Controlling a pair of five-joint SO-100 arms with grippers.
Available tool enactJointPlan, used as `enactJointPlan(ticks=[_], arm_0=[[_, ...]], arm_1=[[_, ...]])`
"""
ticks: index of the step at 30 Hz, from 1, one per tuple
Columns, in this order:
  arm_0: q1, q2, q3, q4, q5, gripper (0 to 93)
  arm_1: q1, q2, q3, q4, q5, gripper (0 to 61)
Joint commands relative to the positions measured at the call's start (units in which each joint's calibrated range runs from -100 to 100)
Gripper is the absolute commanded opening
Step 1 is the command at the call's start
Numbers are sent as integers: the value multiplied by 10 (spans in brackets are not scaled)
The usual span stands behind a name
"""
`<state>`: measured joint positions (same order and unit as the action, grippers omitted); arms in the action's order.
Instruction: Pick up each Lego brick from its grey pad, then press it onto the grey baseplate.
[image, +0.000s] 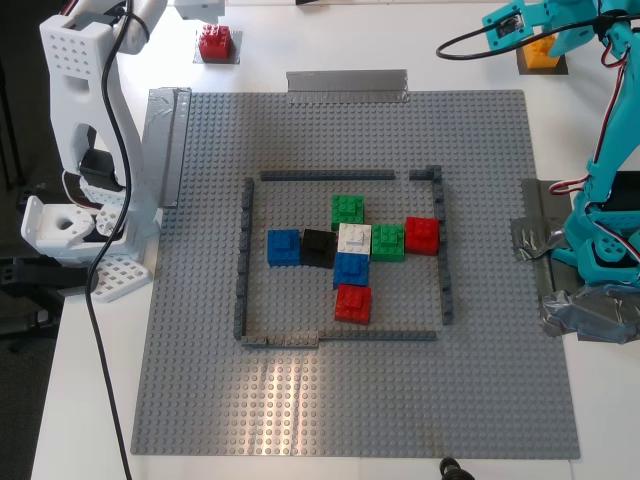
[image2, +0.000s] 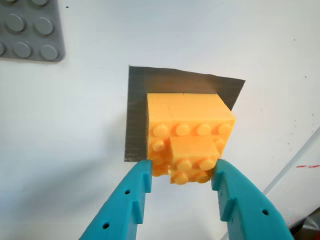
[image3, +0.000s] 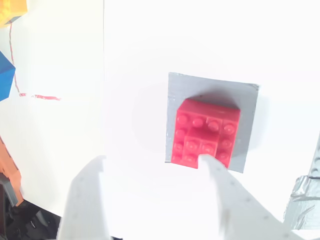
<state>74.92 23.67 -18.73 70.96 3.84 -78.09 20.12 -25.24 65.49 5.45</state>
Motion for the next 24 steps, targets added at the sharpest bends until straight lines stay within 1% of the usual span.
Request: enactJointPlan(ticks=[1,7,9,10,13,16,24], arm_0=[[-2,-12,-13,0,-1,67],[3,-12,-13,-2,-4,46],[3,-14,-13,1,-2,17],[3,-19,-13,2,-1,0],[2,-49,-12,13,0,0],[-3,-101,-13,51,2,0],[-68,-260,-4,222,18,0]], arm_1=[[-4,-9,5,-6,-5,231],[-7,-6,25,-6,-9,231],[-9,-7,27,-6,-9,230],[-9,-7,29,-6,-9,230],[-10,1,31,-6,-11,230],[-12,3,31,-9,-10,229],[-17,19,18,-15,-9,223]])
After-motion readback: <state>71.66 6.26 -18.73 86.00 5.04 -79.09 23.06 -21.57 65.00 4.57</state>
